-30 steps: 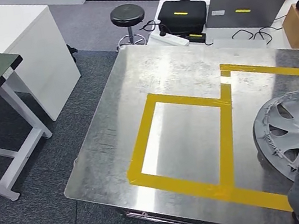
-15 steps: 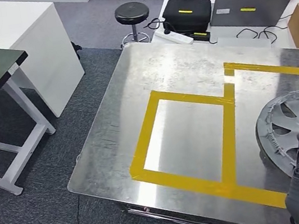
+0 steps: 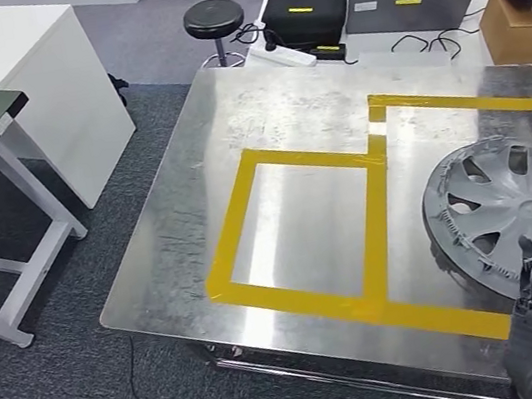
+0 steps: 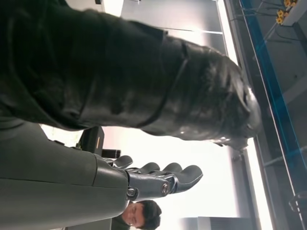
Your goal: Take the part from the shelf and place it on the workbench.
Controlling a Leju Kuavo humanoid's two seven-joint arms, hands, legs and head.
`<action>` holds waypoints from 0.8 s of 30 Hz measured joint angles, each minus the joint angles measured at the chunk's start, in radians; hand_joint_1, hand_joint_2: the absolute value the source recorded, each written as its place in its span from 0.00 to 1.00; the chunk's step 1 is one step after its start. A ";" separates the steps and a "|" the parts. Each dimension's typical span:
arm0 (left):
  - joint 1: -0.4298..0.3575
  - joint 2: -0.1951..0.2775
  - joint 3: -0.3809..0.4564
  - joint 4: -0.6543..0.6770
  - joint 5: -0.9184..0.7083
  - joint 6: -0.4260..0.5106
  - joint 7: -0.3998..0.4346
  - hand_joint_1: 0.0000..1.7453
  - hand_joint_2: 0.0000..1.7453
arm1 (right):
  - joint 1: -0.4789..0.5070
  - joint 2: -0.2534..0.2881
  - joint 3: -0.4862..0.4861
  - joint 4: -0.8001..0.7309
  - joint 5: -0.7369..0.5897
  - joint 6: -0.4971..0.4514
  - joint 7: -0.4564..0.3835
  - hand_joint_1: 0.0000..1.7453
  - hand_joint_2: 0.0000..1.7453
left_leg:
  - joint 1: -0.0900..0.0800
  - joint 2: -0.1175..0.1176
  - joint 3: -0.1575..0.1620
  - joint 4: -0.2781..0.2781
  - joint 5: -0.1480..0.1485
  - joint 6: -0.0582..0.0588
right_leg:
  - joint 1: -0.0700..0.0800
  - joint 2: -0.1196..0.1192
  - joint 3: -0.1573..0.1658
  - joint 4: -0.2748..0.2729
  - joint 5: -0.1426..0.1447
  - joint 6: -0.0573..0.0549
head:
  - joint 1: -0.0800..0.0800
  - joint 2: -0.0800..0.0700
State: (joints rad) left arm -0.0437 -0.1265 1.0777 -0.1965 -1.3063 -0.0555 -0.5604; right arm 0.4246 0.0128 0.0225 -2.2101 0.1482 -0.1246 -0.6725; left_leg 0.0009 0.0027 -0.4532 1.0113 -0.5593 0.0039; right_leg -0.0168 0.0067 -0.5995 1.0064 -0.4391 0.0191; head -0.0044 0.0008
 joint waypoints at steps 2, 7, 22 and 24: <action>-0.002 0.001 0.000 0.000 -0.001 0.000 0.000 0.00 0.00 | 0.000 -0.006 0.008 0.000 0.004 -0.006 0.000 0.00 0.00 | -0.006 -0.003 0.014 -0.041 0.008 0.007 | -0.001 0.001 -0.004 -0.003 0.014 0.014 | -0.001 0.000; -0.003 0.002 0.000 0.000 -0.002 0.000 -0.001 0.00 0.00 | 0.003 -0.023 0.019 0.000 0.012 -0.025 0.000 0.00 0.00 | -0.004 0.008 -0.024 -0.053 0.054 0.042 | -0.003 0.000 -0.048 0.084 -0.067 0.037 | 0.004 0.000; -0.001 0.001 0.007 0.000 -0.004 -0.002 -0.002 0.00 0.00 | 0.011 -0.070 0.072 0.001 0.044 -0.076 0.000 0.00 0.00 | -0.010 0.006 -0.152 0.049 0.052 -0.001 | 0.005 -0.015 0.131 -0.074 -0.071 -0.018 | 0.004 0.000; 0.000 0.000 0.007 0.000 -0.004 -0.002 -0.002 0.00 0.00 | 0.012 -0.073 0.081 0.003 0.046 -0.078 0.000 0.00 0.00 | -0.004 0.004 -0.187 0.177 -0.039 -0.010 | 0.005 -0.016 0.112 -0.072 -0.056 -0.021 | -0.003 0.000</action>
State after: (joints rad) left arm -0.0436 -0.1263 1.0845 -0.1965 -1.3104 -0.0580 -0.5625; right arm 0.4367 -0.0604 0.1038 -2.2072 0.1943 -0.2027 -0.6725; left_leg -0.0033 0.0069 -0.6404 1.1884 -0.5982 -0.0064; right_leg -0.0116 -0.0095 -0.4876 0.9346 -0.4952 -0.0015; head -0.0069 0.0007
